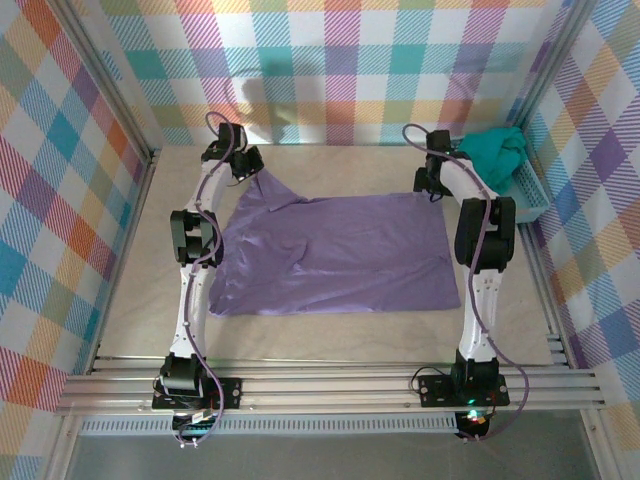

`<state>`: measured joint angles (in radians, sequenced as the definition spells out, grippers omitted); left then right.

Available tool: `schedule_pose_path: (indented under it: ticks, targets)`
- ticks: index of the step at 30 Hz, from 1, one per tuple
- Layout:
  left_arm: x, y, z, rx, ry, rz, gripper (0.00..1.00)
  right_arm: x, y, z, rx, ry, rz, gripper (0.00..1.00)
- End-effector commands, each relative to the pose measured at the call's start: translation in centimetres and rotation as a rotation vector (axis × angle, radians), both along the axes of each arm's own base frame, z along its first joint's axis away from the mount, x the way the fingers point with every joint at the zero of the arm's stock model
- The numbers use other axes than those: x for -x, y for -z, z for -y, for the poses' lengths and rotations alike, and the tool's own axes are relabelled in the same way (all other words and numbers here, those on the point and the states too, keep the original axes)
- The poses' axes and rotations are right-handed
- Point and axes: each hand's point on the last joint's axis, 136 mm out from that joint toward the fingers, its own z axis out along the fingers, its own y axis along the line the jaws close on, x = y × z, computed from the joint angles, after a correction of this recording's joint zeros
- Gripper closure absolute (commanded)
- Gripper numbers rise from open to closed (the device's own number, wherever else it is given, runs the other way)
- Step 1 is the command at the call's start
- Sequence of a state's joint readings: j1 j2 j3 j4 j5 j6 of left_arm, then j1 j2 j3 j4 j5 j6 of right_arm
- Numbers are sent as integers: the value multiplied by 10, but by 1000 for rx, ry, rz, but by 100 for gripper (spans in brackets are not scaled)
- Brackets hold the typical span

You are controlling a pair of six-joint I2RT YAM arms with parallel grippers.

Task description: Fold the inside-out t-shirt

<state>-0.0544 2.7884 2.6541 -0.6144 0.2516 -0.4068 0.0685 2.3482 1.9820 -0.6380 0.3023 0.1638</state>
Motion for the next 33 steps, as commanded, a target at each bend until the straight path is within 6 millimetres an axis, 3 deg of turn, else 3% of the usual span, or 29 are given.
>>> schedule_pose_path:
  ticks: [1, 6, 12, 17, 25, 33]
  targets:
    - [-6, -50, 1, 35, 15, 87, 100, 4, 10, 4, 26, -4, -74, 33]
    - [-3, -62, 5, 49, 31, 91, 100, -3, 22, 2, -11, -14, -104, 40]
    - [3, -85, 3, 44, 25, 101, 100, -5, 21, -1, -23, -38, -103, 71]
    - [16, -107, 3, 44, 20, 83, 100, -9, 1, 2, 17, -75, -55, 87]
    - [62, -150, 7, 77, 41, 11, 100, 0, -46, 2, 88, -198, 118, 93]
    - [143, -180, -3, 70, -8, -36, 100, 34, -67, -10, 29, -262, 221, 93]
